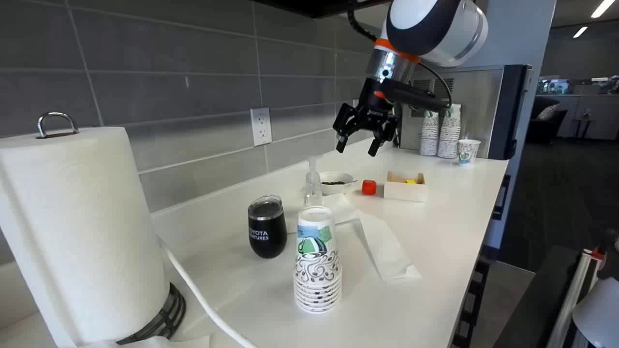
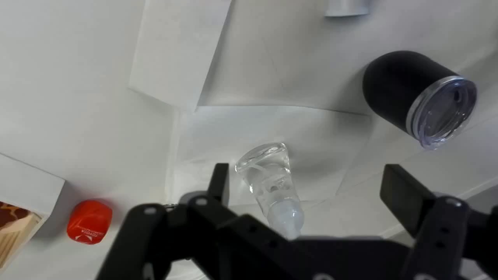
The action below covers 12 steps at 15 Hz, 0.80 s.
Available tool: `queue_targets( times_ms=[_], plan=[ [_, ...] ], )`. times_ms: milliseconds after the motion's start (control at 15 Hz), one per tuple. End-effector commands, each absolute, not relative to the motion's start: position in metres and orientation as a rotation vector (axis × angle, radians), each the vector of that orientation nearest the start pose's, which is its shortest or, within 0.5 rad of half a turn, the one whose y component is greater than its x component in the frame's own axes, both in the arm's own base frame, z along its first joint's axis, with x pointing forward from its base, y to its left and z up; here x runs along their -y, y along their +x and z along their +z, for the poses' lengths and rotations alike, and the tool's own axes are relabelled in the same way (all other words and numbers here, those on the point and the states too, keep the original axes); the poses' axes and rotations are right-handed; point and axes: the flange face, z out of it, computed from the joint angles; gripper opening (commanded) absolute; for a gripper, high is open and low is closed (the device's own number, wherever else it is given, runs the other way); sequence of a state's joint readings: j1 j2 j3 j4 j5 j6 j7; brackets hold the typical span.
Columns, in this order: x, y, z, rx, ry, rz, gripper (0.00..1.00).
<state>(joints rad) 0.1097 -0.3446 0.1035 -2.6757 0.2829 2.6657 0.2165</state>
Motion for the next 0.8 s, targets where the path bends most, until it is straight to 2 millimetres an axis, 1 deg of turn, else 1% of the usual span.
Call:
queue_targets(
  times_ms=[0,400,533,733],
  plan=[
    [-0.081,0.416,0.381,-0.339,-2.888,-0.437,1.0],
    [-0.081,0.416,0.381,-0.339,-2.888,-0.437,1.0],
    [-0.081,0.415,0.374,-0.391,-2.881,-0.392,1.0],
    [-0.091,0.406,0.369,-0.502,-2.886,-0.281,1.0]
  ],
)
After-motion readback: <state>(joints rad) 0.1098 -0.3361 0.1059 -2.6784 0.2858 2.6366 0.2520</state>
